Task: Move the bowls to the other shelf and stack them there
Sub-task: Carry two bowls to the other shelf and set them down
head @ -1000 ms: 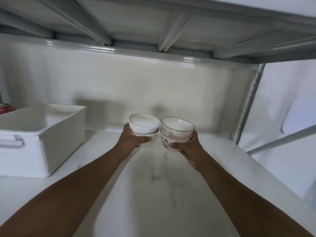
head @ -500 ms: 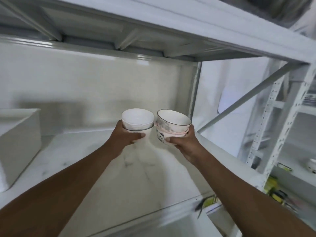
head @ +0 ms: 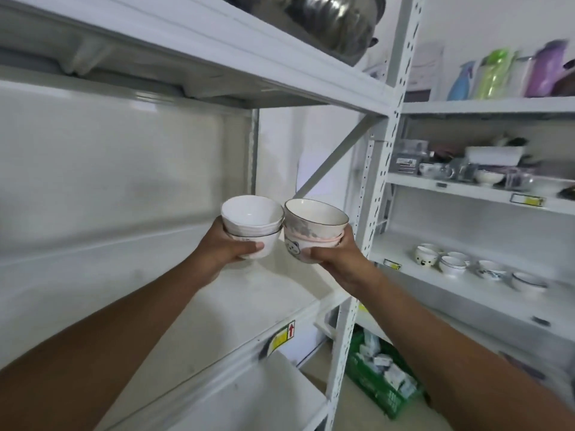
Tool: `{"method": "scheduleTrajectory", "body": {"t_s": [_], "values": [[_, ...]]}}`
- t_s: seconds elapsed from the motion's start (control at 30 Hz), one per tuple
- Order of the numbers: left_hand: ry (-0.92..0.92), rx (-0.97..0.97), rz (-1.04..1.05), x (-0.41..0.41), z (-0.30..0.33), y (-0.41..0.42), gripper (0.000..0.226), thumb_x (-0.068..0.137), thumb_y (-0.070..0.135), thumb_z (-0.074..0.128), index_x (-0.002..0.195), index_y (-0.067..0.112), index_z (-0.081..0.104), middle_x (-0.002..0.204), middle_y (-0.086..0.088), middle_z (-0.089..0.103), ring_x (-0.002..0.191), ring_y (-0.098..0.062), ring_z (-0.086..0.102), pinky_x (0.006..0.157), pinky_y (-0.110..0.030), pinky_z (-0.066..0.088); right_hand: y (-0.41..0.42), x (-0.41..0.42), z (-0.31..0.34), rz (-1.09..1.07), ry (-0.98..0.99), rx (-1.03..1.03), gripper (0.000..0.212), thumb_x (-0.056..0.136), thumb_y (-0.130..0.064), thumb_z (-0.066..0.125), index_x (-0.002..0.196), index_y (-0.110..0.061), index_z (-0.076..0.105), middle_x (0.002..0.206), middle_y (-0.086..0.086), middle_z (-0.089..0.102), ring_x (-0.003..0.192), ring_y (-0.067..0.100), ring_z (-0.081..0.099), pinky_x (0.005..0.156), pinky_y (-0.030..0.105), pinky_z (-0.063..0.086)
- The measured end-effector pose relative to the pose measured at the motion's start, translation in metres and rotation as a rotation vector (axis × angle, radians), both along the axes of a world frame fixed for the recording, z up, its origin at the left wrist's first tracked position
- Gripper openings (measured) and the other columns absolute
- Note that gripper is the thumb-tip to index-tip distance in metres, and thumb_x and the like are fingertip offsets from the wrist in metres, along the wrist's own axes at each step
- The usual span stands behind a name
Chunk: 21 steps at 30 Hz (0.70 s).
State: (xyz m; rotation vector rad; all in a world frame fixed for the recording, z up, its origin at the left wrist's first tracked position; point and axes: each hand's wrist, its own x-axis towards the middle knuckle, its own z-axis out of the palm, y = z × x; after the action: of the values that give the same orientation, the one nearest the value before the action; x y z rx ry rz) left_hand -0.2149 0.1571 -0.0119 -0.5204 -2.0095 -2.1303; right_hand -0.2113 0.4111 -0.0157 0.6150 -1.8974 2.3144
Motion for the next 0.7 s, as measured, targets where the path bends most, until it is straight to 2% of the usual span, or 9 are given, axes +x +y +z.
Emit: {"method": "scheduleTrajectory", "body": {"t_s": [0.1,0.17,0.37,0.43,0.5,0.57,0.67,0.7], "values": [[-0.008,0.007,-0.05,-0.008,0.0,0.039,0.065,0.056,0.01,0.086,0.114,0.024,0.061,0.111,0.001,0.073,0.103,-0.017,0.069,0.075,-0.039,0.06,0.039,0.002,-0.003,-0.07,-0.053,-0.025,0.104,0.055,0.012,0.087,0.145,-0.009,0.039,0.136,0.024,0.059,0.126,0.041,0.059,0.091,0.052,0.057],[-0.008,0.007,-0.106,-0.01,0.0,0.065,0.063,0.057,0.008,0.085,0.113,0.025,0.061,0.111,0.001,0.073,0.101,-0.015,0.069,0.073,-0.035,0.059,0.064,0.008,-0.004,-0.119,-0.076,-0.047,0.11,0.051,0.012,0.087,0.145,-0.011,0.035,0.137,0.023,0.058,0.126,0.041,0.058,0.095,0.058,0.054],[-0.017,-0.035,-0.289,-0.025,0.002,0.14,0.085,0.053,0.014,0.088,0.13,0.02,0.054,0.119,-0.001,0.07,0.109,-0.017,0.067,0.079,-0.037,0.058,0.144,0.029,-0.009,-0.246,-0.082,-0.065,0.105,0.055,0.018,0.08,0.144,-0.013,0.034,0.137,0.019,0.059,0.126,0.038,0.059,0.098,0.066,0.048],[-0.02,-0.043,-0.35,-0.026,0.004,0.166,0.086,0.052,0.016,0.088,0.131,0.018,0.053,0.12,-0.003,0.07,0.109,-0.018,0.067,0.081,-0.039,0.058,0.169,0.034,-0.01,-0.278,-0.076,-0.069,0.093,0.062,0.026,0.075,0.139,-0.014,0.039,0.132,0.018,0.063,0.122,0.035,0.063,0.098,0.062,0.051],[-0.023,-0.053,-0.397,-0.028,0.004,0.19,0.088,0.051,0.015,0.088,0.132,0.016,0.052,0.12,-0.006,0.069,0.108,-0.021,0.067,0.079,-0.039,0.058,0.192,0.039,-0.009,-0.31,-0.063,-0.055,0.082,0.069,0.03,0.068,0.132,-0.017,0.044,0.123,0.012,0.067,0.114,0.028,0.066,0.091,0.05,0.059],[-0.026,-0.061,-0.431,-0.031,0.002,0.211,0.086,0.053,0.014,0.087,0.132,0.013,0.052,0.119,-0.012,0.069,0.104,-0.026,0.068,0.077,-0.041,0.057,0.216,0.039,-0.01,-0.324,-0.073,-0.084,0.088,0.069,0.029,0.069,0.14,-0.013,0.037,0.131,0.015,0.062,0.12,0.031,0.063,0.082,0.041,0.061],[-0.035,-0.075,-0.424,-0.036,0.001,0.241,0.09,0.051,0.017,0.088,0.132,0.015,0.05,0.119,-0.011,0.068,0.104,-0.028,0.068,0.076,-0.049,0.057,0.245,0.039,-0.014,-0.335,-0.077,-0.092,0.096,0.067,0.028,0.072,0.146,-0.01,0.032,0.14,0.022,0.056,0.126,0.036,0.059,0.081,0.04,0.06],[-0.046,-0.064,-0.424,-0.037,0.0,0.251,0.092,0.05,0.017,0.089,0.133,0.016,0.049,0.12,-0.009,0.068,0.106,-0.025,0.068,0.075,-0.045,0.058,0.253,0.039,-0.015,-0.344,-0.074,-0.083,0.096,0.066,0.027,0.073,0.145,-0.01,0.033,0.139,0.022,0.057,0.125,0.035,0.06,0.082,0.04,0.06]]}}
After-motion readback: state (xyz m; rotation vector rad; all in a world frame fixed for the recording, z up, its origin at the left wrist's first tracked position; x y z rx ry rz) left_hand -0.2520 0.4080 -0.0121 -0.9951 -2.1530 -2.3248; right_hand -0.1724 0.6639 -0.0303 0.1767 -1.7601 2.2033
